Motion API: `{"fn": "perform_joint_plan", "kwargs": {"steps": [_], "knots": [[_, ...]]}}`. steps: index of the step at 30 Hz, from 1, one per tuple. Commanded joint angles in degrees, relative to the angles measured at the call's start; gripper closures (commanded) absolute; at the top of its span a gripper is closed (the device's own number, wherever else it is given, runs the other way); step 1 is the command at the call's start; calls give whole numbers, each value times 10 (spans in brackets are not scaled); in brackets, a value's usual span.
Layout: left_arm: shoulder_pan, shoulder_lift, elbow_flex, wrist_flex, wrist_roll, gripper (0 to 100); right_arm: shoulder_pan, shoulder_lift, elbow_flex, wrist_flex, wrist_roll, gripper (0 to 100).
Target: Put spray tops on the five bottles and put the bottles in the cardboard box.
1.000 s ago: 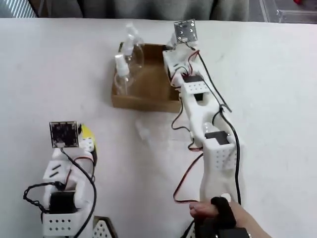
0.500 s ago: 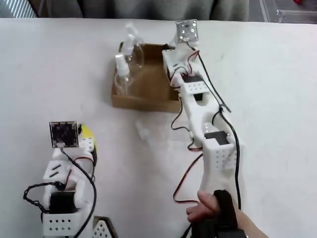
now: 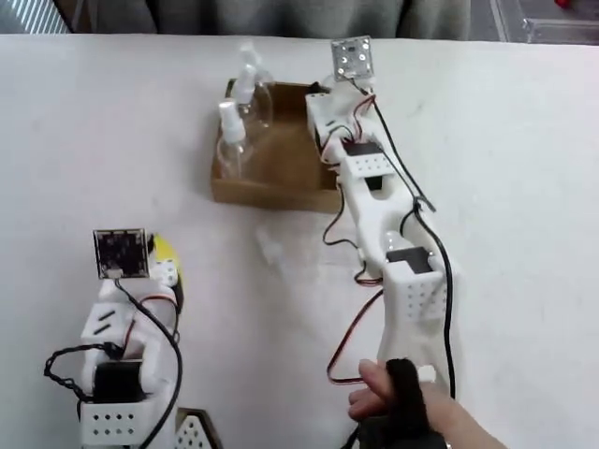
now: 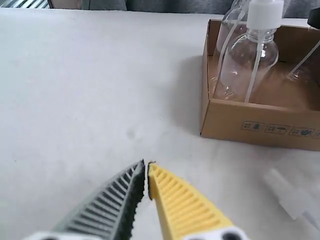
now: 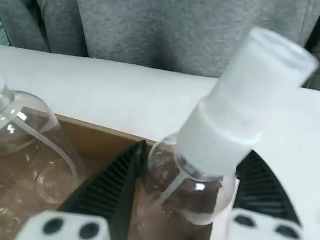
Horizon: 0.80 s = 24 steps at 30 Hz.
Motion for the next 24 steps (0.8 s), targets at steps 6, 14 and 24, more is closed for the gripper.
{"fn": "perform_joint_plan", "kwargs": {"steps": [6, 14, 24], "knots": [[-3, -7, -2, -3, -7, 976, -10, -8, -6, -9, 71, 765], [-3, -7, -2, -4, -34, 976, -10, -12, -5, -9, 107, 765], [-3, -7, -2, -4, -44, 976, -11, -51, 68, -46, 131, 765]]}}
